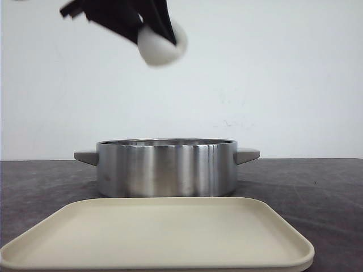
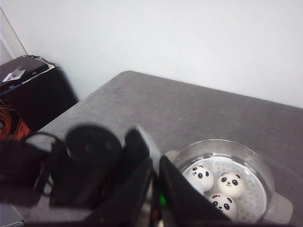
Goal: Steam buns
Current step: 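Lift the bun with the left gripper and carry it into the pot, then open the left gripper to release the bun, then withdraw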
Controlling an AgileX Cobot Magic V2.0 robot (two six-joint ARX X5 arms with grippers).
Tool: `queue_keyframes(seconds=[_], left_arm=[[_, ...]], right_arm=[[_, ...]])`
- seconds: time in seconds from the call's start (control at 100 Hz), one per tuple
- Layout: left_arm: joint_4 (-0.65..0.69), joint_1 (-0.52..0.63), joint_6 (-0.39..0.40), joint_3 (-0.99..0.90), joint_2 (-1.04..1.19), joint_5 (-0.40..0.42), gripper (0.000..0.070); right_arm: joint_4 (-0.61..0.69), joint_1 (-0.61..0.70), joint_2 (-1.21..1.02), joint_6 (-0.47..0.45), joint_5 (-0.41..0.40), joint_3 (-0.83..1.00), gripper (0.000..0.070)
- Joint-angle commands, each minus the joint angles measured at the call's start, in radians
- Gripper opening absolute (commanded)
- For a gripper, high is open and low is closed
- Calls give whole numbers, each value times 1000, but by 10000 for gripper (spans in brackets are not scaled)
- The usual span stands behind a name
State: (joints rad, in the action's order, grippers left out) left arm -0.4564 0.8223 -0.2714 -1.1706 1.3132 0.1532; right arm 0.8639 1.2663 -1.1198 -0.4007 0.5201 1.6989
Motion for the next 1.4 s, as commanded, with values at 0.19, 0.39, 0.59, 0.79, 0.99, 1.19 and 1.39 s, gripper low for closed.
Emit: queue_keyframes(seconds=[0.19, 0.39, 0.59, 0.79, 0.99, 1.19, 1.39], left_arm=[[77, -106, 57, -16, 116, -3, 11], [99, -166, 59, -16, 254, -59, 16], [113, -204, 73, -16, 363, -58, 32], [113, -221, 72, -16, 388, -56, 484], [65, -221, 72, -27, 360, -56, 634], [-21, -221, 80, -83, 226, -37, 508], [-19, -221, 56, -83, -58, -37, 155]], right_arm=[[-16, 14, -10, -11, 5, 18, 16], [-16, 14, -10, -11, 5, 18, 16], [-17, 14, -10, -19, 8, 18, 16], [-17, 14, -10, -19, 8, 18, 16], [-16, 14, -10, -15, 40, 18, 16], [42, 14, -10, 15, 134, 18, 16], [182, 14, -5, 18, 335, -17, 16]])
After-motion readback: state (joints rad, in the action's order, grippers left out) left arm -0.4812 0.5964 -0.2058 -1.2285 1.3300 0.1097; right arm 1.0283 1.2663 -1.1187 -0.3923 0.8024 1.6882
